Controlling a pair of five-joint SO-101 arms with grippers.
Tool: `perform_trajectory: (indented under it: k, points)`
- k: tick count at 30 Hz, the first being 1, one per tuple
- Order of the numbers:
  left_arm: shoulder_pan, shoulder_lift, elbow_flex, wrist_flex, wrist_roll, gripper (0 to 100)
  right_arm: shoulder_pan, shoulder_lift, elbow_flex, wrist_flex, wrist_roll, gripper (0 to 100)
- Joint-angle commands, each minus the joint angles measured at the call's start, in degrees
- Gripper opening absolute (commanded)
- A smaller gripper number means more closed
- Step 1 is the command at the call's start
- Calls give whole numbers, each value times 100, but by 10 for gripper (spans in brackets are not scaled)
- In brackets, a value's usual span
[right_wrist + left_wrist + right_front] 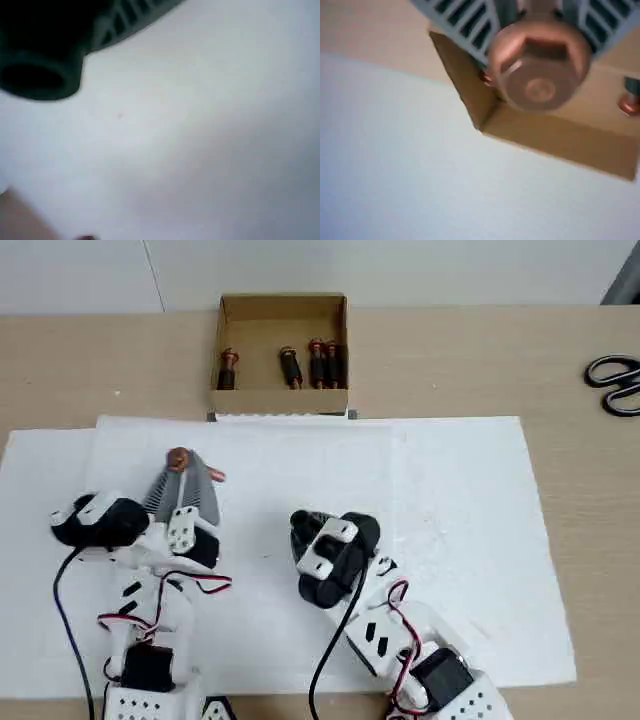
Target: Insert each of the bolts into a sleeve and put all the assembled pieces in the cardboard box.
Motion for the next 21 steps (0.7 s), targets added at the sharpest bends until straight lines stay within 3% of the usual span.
perform_trajectory:
  k: [1, 8, 21]
  points:
    - [325, -62, -66, 176, 369, 7, -180, -66, 88, 233, -79, 3]
    - [589, -62, -690, 1178, 897, 7, -180, -57, 88, 286, -79, 3]
    - [738, -62, -1622, 2338, 941, 7, -180, -66, 88, 954, -88, 4]
